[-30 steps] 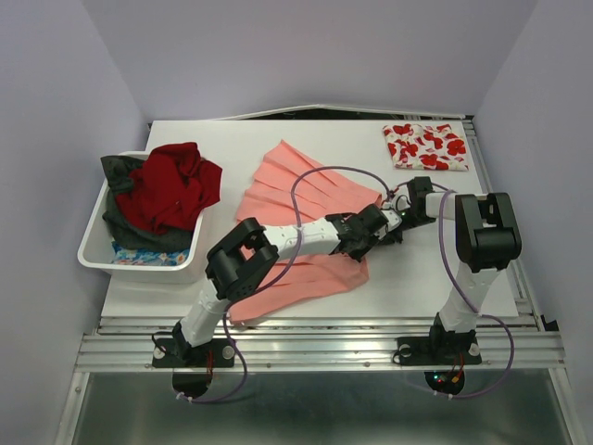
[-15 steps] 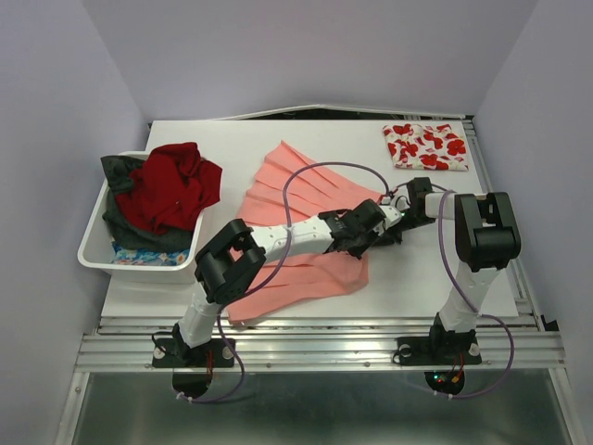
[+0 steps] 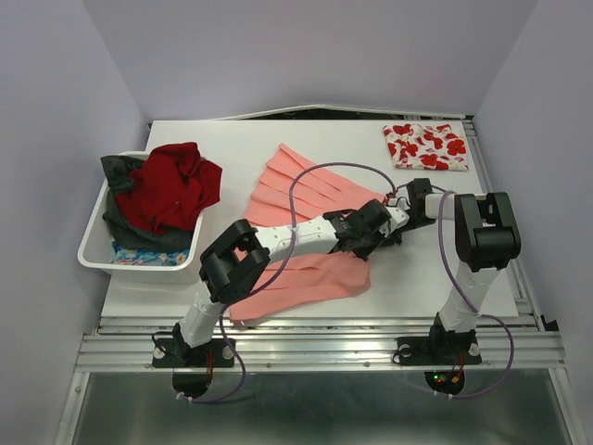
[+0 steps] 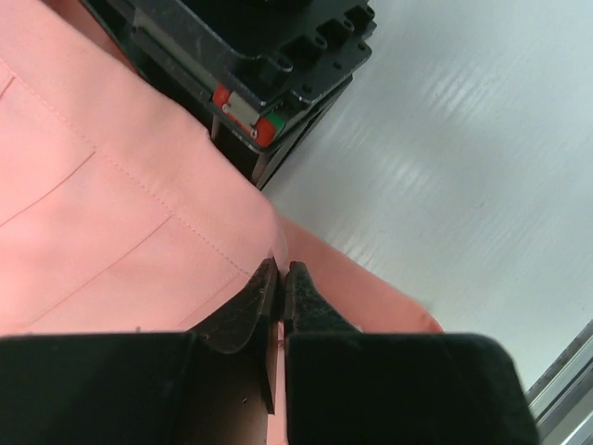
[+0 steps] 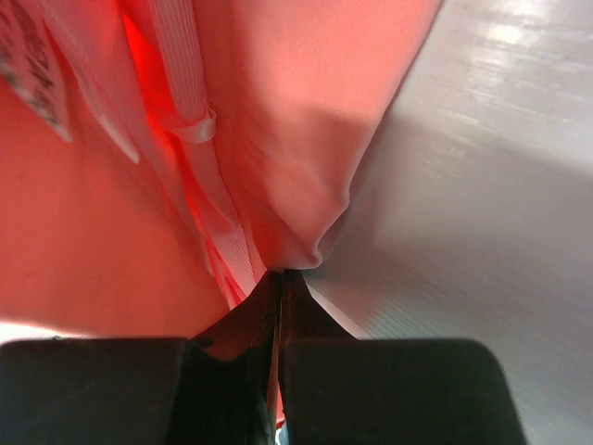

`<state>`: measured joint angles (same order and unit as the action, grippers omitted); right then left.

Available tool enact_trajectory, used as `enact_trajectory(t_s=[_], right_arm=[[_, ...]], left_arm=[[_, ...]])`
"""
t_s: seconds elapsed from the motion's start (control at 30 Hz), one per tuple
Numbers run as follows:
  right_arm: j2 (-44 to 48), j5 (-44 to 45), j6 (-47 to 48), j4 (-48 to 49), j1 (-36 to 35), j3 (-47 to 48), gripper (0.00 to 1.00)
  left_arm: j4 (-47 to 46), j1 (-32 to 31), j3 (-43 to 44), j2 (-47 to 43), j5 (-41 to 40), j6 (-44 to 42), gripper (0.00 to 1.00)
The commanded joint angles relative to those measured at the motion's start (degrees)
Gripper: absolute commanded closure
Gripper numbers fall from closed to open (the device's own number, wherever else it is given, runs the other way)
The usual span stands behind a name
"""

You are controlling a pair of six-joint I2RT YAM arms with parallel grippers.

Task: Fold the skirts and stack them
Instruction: Flatten the skirt out

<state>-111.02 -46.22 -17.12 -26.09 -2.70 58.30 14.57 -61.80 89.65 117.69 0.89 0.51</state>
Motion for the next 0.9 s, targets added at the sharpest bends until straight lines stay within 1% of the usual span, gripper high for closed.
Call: enact_trajectory(t_s=[0.0,0.07,0.1,0.17,0.2,0.27,0.47,0.5,0.53,0.6,0.63,0.7,0.73,0.8,0.83,0.87], right_arm=[[-1.5,10.1,2.4,0.8,-0.2,-2.2,0.99],[-1.2,10.4,2.6,0.4,-0.2,-1.9,0.99],[-1.1,11.0,2.9,0.0,-0.2,-1.3,0.99],[-1.1,11.7,3.6,-1.9,0.3,-0.1,0.97],[-1.0,12.4,3.8,-3.2,0.3,0.9,0.95],[-0.6,13.9,4.6,-4.3,0.9,1.8,0.95],[0.6,18.0,7.4,-7.8,1.6,3.9,0.93],[0.6,19.0,7.9,-8.4,1.6,4.5,0.91],[0.6,19.5,8.7,-10.1,1.6,5.3,0.83],[0.5,21.4,11.6,-12.8,1.6,8.9,0.75],[1.0,22.2,13.5,-15.5,1.6,10.4,0.69],[2.1,23.1,15.3,-17.8,2.1,14.0,0.63],[3.0,23.1,16.1,-18.9,2.1,15.1,0.57],[5.7,22.2,18.7,-21.3,2.1,17.6,0.54],[6.5,22.0,19.2,-22.2,2.1,18.4,0.53],[7.2,21.9,20.1,-22.5,2.1,19.2,0.52]], left_arm=[[-0.3,-0.3,3.3,3.0,2.5,0.8,0.93],[-0.1,0.6,3.0,3.3,3.1,1.0,0.88],[0.1,0.9,2.8,3.4,3.2,1.1,0.8],[0.4,1.6,2.4,3.1,3.4,1.2,0.71],[0.4,2.2,1.9,2.3,3.9,0.7,0.64],[0.3,2.5,1.3,0.9,4.1,0.2,0.6],[-1.6,2.1,-3.3,-10.0,9.2,-2.5,0.46],[-1.1,2.0,-3.5,-12.5,9.7,-2.6,0.44],[0.2,2.0,-3.8,-13.7,10.3,-3.6,0.43],[1.1,2.3,-4.7,-16.3,10.3,-4.5,0.43],[1.4,3.1,-6.7,-19.2,10.2,-5.9,0.39],[1.3,4.4,-9.3,-22.4,9.3,-7.0,0.32],[1.6,5.5,-11.8,-24.9,9.7,-8.1,0.32],[2.9,9.7,-14.3,-27.5,11.3,-11.1,0.32],[4.7,11.2,-16.2,-28.0,14.5,-12.5,0.33],[5.4,12.5,-17.0,-28.5,14.5,-13.5,0.34]])
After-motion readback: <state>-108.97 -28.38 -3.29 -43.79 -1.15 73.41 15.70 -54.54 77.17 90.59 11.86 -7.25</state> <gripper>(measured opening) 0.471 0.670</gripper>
